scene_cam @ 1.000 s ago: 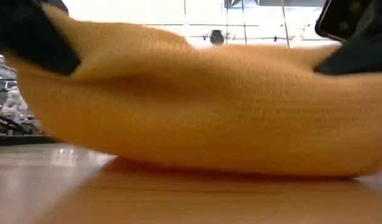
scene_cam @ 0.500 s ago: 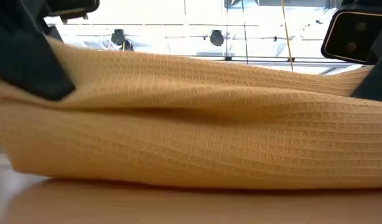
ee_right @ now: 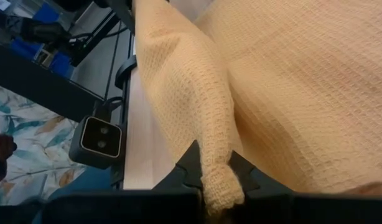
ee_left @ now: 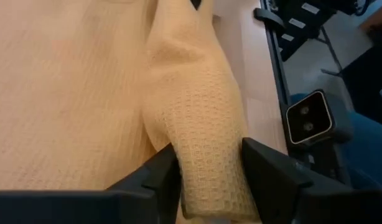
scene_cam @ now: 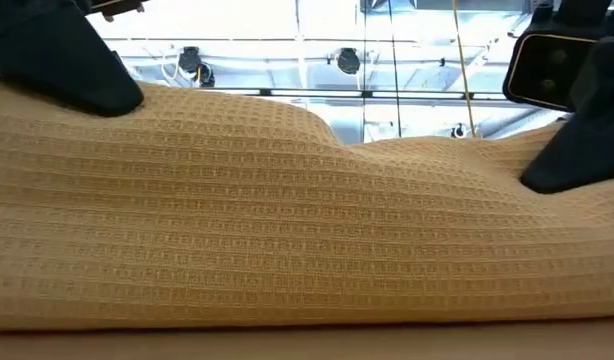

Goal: Roll towel
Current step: Roll the yellow towel

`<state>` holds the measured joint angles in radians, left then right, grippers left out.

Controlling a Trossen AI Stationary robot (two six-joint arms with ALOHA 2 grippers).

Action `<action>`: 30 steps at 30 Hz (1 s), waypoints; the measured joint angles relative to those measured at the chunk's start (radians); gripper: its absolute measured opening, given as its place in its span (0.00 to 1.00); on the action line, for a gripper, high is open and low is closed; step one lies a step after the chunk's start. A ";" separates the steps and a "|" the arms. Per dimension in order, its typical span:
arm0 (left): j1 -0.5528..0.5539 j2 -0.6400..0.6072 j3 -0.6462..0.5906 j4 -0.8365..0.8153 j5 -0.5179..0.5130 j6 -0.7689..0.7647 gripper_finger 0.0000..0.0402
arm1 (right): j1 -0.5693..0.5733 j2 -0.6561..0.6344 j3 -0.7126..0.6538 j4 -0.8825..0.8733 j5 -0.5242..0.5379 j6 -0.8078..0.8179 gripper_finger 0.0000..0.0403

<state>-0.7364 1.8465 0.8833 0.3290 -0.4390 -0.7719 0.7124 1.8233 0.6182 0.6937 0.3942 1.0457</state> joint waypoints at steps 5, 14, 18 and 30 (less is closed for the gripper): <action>0.001 0.000 0.000 -0.003 0.007 0.003 0.22 | 0.000 0.000 0.000 -0.025 0.017 0.010 0.02; -0.006 0.007 -0.005 -0.003 0.068 -0.084 0.05 | -0.002 0.000 0.000 -0.039 -0.007 0.039 0.02; -0.005 0.065 -0.017 0.011 0.098 -0.155 0.04 | -0.008 0.000 0.001 -0.053 -0.054 0.043 0.02; -0.003 0.141 -0.015 0.160 0.162 -0.161 0.06 | -0.050 0.000 0.004 -0.105 -0.114 -0.007 0.04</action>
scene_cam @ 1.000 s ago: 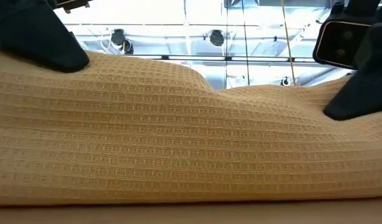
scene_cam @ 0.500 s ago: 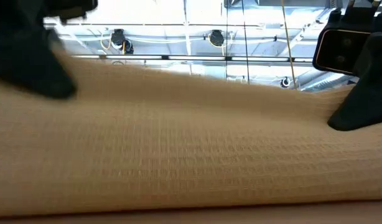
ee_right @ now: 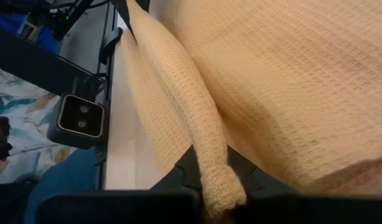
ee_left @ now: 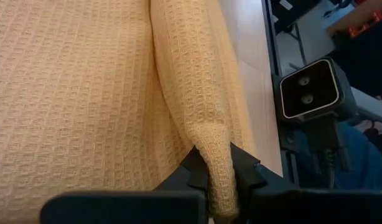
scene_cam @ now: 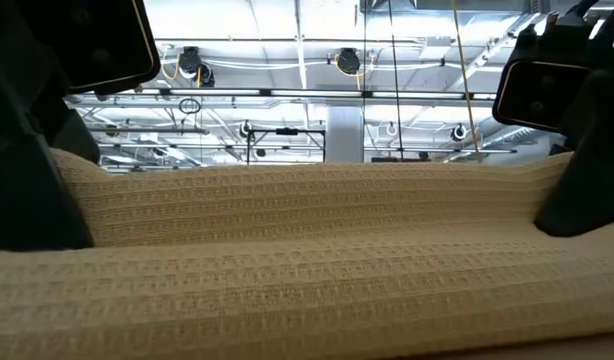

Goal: Roll towel
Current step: Roll the yellow towel

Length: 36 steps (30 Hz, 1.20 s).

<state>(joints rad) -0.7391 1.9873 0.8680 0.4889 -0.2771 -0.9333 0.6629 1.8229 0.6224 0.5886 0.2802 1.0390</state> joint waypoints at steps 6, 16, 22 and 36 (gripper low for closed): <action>0.000 -0.003 0.000 -0.013 -0.009 -0.022 0.07 | -0.002 -0.003 -0.003 -0.012 0.006 -0.078 0.18; 0.000 -0.011 -0.001 -0.029 -0.012 -0.030 0.07 | 0.016 -0.171 -0.005 -0.250 0.035 -0.330 0.49; 0.000 -0.011 -0.001 -0.028 -0.013 -0.030 0.08 | 0.079 -0.255 -0.005 -0.181 0.121 -0.551 0.58; 0.000 -0.011 -0.002 -0.027 -0.031 -0.031 0.46 | 0.083 0.145 -0.003 0.522 0.216 -0.668 0.14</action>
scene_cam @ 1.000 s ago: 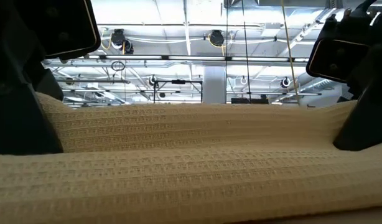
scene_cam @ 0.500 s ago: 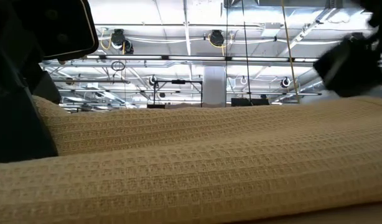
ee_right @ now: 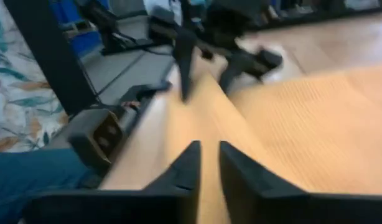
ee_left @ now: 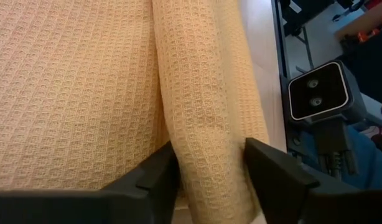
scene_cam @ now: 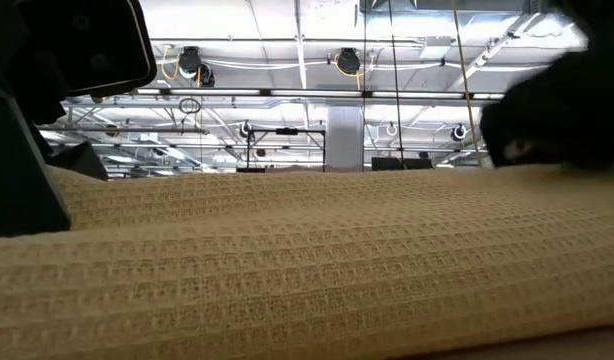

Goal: Roll towel
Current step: Roll the yellow towel

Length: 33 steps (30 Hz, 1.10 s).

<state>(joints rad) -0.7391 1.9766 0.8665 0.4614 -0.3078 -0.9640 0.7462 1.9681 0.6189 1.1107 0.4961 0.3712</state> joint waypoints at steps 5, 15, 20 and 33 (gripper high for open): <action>0.000 -0.012 -0.001 -0.012 0.010 -0.004 0.54 | -0.025 0.095 0.000 0.002 -0.002 0.108 0.02; -0.010 -0.245 -0.002 -0.262 0.036 0.093 0.56 | -0.027 0.138 0.004 0.011 0.012 0.155 0.01; -0.040 -0.356 -0.002 -0.335 -0.130 0.188 0.56 | -0.027 0.136 0.006 0.002 0.008 0.155 0.00; -0.081 -0.023 -0.001 0.169 -0.304 0.396 0.54 | -0.029 0.136 0.006 0.001 0.006 0.155 0.00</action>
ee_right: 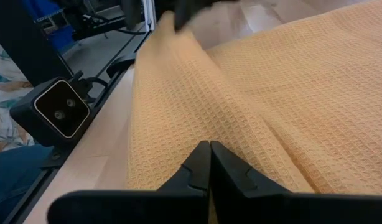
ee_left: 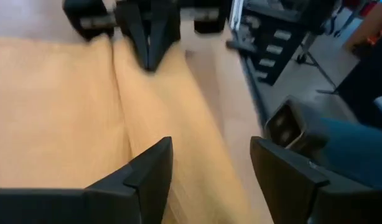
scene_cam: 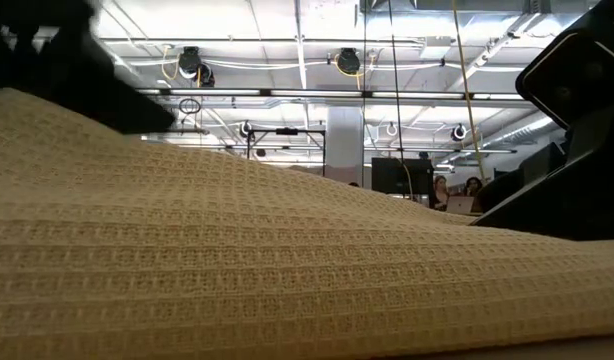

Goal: Roll towel
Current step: Roll the yellow towel

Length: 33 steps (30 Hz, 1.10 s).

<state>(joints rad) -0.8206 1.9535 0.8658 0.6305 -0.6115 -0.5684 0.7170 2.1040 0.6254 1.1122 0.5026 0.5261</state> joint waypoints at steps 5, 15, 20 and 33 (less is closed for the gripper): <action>0.000 0.081 0.007 -0.014 -0.022 -0.050 0.43 | 0.000 0.001 0.000 -0.002 -0.004 -0.024 0.00; 0.003 0.085 0.009 -0.192 -0.031 -0.105 0.20 | 0.030 -0.114 -0.004 -0.020 -0.012 -0.168 0.01; 0.021 0.041 0.010 -0.334 -0.005 -0.096 0.19 | 0.031 -0.266 -0.003 -0.157 0.000 -0.257 0.05; 0.068 -0.103 0.005 -0.623 0.087 0.003 0.19 | 0.084 -0.315 -0.002 -0.491 0.038 -0.370 0.32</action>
<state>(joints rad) -0.7521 1.8505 0.8711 0.0076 -0.5244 -0.5657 0.8015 1.7893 0.6231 0.6214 0.5407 0.1559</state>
